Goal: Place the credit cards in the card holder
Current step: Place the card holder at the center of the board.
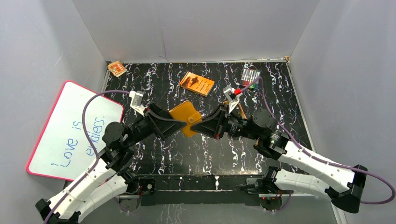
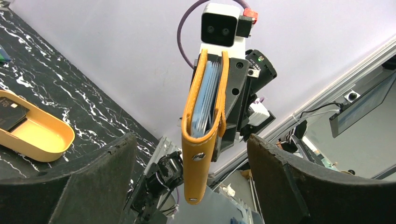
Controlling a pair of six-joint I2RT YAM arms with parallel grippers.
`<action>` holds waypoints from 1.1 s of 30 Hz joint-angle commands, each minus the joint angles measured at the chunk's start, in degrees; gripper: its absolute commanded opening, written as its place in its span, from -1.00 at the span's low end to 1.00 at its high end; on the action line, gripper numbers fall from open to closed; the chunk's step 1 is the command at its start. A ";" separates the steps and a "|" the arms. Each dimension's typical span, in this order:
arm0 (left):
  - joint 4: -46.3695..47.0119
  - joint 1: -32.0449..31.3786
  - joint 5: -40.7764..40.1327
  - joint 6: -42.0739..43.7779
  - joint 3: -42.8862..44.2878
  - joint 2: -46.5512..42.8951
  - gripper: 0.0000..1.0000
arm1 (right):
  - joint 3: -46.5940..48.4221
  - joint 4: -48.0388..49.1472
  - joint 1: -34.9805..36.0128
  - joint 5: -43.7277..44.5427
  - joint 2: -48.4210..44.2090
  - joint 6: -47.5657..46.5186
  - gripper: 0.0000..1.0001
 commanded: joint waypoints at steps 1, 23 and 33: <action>6.46 -0.24 -0.29 -1.89 -1.04 -0.49 0.65 | -1.50 8.62 -0.05 2.80 -2.18 0.67 -1.00; 11.60 -0.26 3.21 -5.90 -4.19 0.83 -0.42 | -3.24 9.92 -0.09 3.29 -1.36 3.01 -1.00; 7.53 -0.23 3.60 -3.48 -2.96 -0.49 -1.00 | -1.83 3.57 -0.06 1.01 -2.79 2.66 -0.33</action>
